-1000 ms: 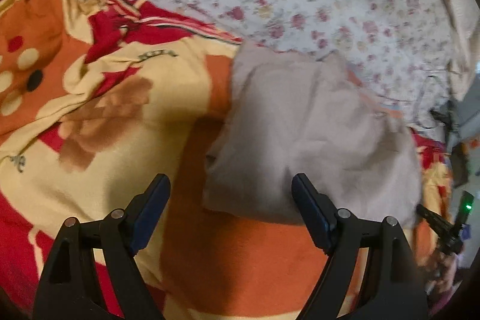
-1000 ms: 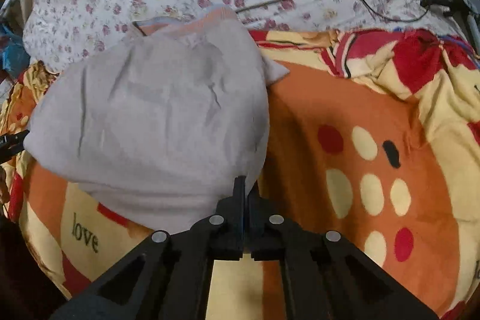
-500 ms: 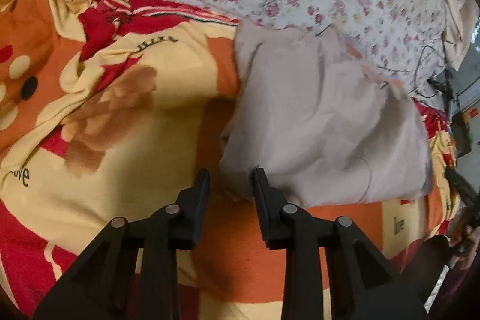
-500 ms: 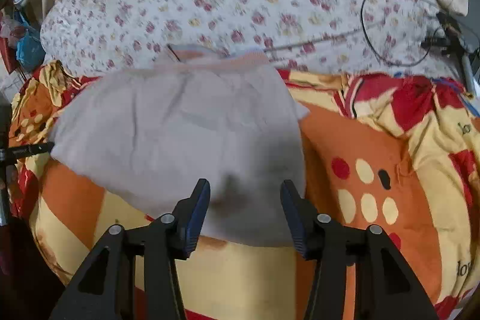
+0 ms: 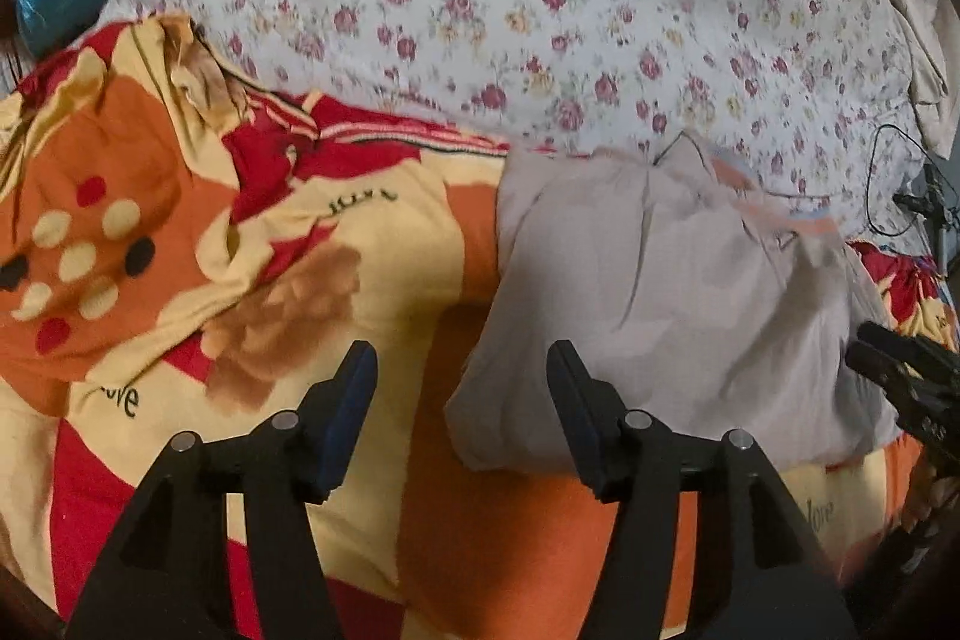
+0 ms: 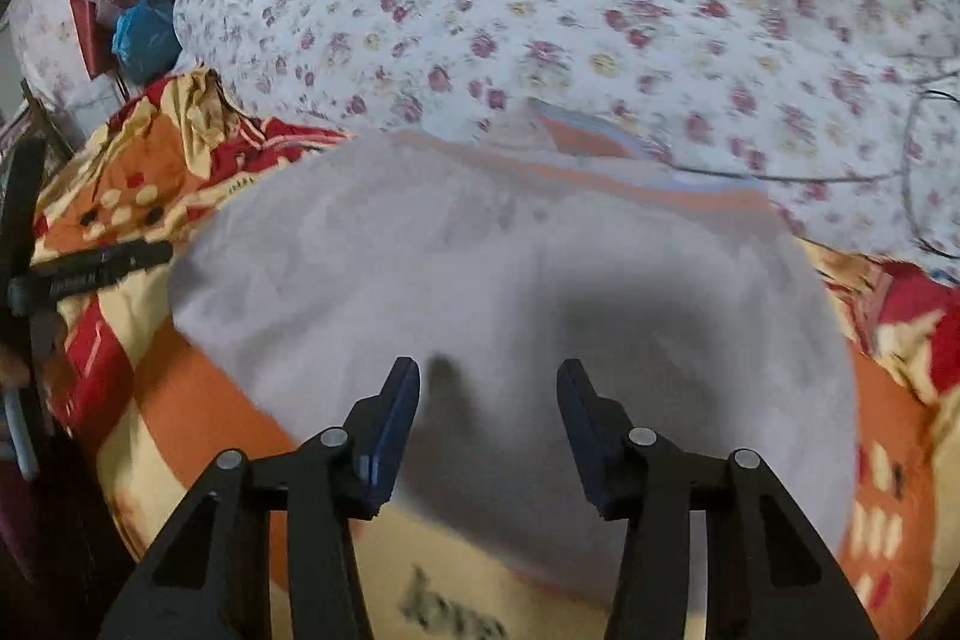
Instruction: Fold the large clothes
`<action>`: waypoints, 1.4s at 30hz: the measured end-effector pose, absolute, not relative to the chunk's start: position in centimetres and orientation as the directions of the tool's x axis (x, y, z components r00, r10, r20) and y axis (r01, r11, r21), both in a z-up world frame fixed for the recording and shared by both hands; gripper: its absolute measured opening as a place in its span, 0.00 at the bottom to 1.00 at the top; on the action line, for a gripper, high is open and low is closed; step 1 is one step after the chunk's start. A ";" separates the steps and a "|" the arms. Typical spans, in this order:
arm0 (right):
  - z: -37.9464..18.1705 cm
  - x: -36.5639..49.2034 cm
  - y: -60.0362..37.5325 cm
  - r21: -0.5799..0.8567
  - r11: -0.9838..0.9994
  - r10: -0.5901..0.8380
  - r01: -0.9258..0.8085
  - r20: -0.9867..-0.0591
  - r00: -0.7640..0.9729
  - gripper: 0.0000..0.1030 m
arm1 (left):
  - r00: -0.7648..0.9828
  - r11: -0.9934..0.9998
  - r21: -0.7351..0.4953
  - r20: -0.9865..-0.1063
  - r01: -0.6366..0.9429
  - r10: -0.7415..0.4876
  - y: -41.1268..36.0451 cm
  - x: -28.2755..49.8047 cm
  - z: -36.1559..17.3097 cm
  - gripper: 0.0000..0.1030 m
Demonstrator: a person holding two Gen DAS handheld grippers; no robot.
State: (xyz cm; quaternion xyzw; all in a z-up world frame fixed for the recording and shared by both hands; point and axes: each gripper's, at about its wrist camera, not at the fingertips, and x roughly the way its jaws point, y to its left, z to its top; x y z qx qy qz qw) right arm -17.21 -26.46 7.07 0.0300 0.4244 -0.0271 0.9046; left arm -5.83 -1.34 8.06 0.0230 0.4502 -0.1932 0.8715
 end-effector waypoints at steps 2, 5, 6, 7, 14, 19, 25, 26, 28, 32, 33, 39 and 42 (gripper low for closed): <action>6.8 -15.8 -26.5 0.032 0.996 -0.031 0.087 -0.765 0.643 0.46 | 0.532 0.922 -0.122 -0.786 0.366 -0.315 -2.1 -5.9 8.2 0.56; 5.8 -13.6 -27.2 0.044 0.992 -0.043 0.117 -0.763 0.645 0.46 | 0.545 0.920 -0.099 -0.780 0.380 -0.309 -3.1 -6.0 8.2 0.59; 5.3 -12.9 -27.6 0.039 0.991 -0.055 0.132 -0.766 0.640 0.46 | 0.546 0.918 -0.089 -0.780 0.386 -0.305 -3.4 -6.1 8.1 0.60; 4.4 -12.2 -28.1 0.038 0.988 -0.067 0.152 -0.774 0.629 0.46 | 0.548 0.918 -0.080 -0.780 0.389 -0.301 -3.8 -6.2 8.0 0.60; -0.4 -10.7 -30.4 0.096 0.974 -0.050 0.203 -0.789 0.612 0.47 | 0.545 0.906 -0.041 -0.787 0.422 -0.290 -5.8 -6.5 7.4 0.62; 1.0 -10.8 -30.0 0.080 0.976 -0.054 0.201 -0.810 0.583 0.47 | 0.535 0.912 -0.049 -0.797 0.407 -0.281 -5.8 -6.6 7.1 0.64; 3.4 -9.8 -31.2 0.050 0.966 -0.118 0.252 -0.786 0.607 0.46 | 0.506 0.920 -0.150 -0.798 0.362 -0.329 -5.0 -6.0 6.8 0.70; 3.3 -9.3 -31.6 0.052 0.963 -0.123 0.265 -0.788 0.603 0.43 | 0.500 0.921 -0.154 -0.802 0.357 -0.328 -5.0 -5.9 6.7 0.71; 2.3 -8.1 -32.4 0.041 0.955 -0.146 0.294 -0.799 0.583 0.35 | 0.498 0.925 -0.146 -0.808 0.350 -0.315 -5.0 -5.8 6.4 0.71; -0.5 -6.8 -32.9 0.040 0.951 -0.143 0.305 -0.822 0.552 0.35 | 0.496 0.926 -0.138 -0.811 0.352 -0.309 -5.4 -5.6 6.2 0.71; -0.5 -6.9 -32.6 0.020 0.954 -0.158 0.298 -0.813 0.560 0.35 | 0.495 0.925 -0.137 -0.812 0.354 -0.309 -5.5 -5.5 6.2 0.71; 3.1 -10.8 -30.6 0.083 0.974 -0.056 0.211 -0.814 0.578 0.38 | 0.503 0.918 -0.106 -0.809 0.382 -0.303 -6.2 -6.1 6.4 0.71; 3.3 -14.0 -29.2 0.059 0.986 -0.041 0.156 -0.819 0.572 0.44 | 0.509 0.921 -0.111 -0.805 0.373 -0.303 -6.0 -6.0 6.5 0.71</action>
